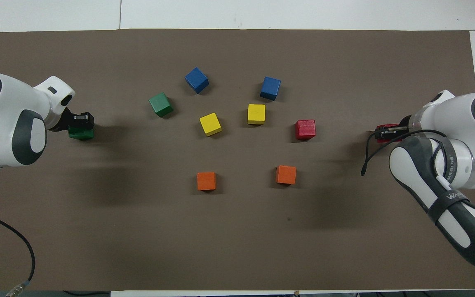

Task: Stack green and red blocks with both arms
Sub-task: 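Set the red cube near the right gripper's table edge and release it, then reach the left gripper to the second green cube and grasp it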

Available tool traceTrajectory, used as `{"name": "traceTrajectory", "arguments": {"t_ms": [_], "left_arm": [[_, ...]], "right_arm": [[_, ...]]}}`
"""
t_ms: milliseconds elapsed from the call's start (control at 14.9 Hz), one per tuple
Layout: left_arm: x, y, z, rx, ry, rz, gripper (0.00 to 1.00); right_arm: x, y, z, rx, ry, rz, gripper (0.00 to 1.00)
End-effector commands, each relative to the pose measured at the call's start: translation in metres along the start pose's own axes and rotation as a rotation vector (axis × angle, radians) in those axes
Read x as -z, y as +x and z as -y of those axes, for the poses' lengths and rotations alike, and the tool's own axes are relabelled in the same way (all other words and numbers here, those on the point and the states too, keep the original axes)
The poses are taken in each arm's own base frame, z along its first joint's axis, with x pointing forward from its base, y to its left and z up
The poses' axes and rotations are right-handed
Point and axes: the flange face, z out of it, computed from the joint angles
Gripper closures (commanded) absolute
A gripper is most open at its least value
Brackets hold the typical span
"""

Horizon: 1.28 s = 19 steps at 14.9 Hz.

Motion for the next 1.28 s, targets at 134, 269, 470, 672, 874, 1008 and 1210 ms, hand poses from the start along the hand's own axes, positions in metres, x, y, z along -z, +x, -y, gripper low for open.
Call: {"name": "traceTrajectory", "arguments": {"t_ms": [134, 269, 470, 672, 874, 1008, 1210], "left_arm": [[0.026, 0.014, -0.002, -0.003, 0.001, -0.029, 0.00], [0.048, 0.025, -0.013, 0.064, -0.015, -0.029, 0.00], [0.064, 0.035, -0.063, 0.212, -0.039, -0.031, 0.00], [0.072, 0.037, -0.113, 0.329, -0.059, -0.048, 0.00], [0.075, 0.042, -0.161, 0.397, -0.056, -0.023, 0.00], [0.075, 0.052, -0.209, 0.439, -0.063, -0.017, 0.00], [0.065, 0.054, -0.227, 0.459, -0.045, -0.031, 0.00]], "right_arm": [[-0.011, -0.008, -0.003, 0.047, 0.011, 0.009, 1.00], [-0.016, -0.010, -0.002, 0.047, 0.012, 0.019, 1.00], [-0.019, -0.011, -0.002, 0.047, 0.013, 0.025, 1.00], [-0.019, -0.011, -0.002, 0.049, 0.013, 0.023, 1.00], [-0.019, -0.011, -0.002, 0.047, 0.013, 0.025, 1.00], [-0.019, -0.011, -0.002, 0.047, 0.013, 0.023, 1.00], [-0.022, -0.011, -0.002, 0.045, 0.013, 0.029, 1.00]]}}
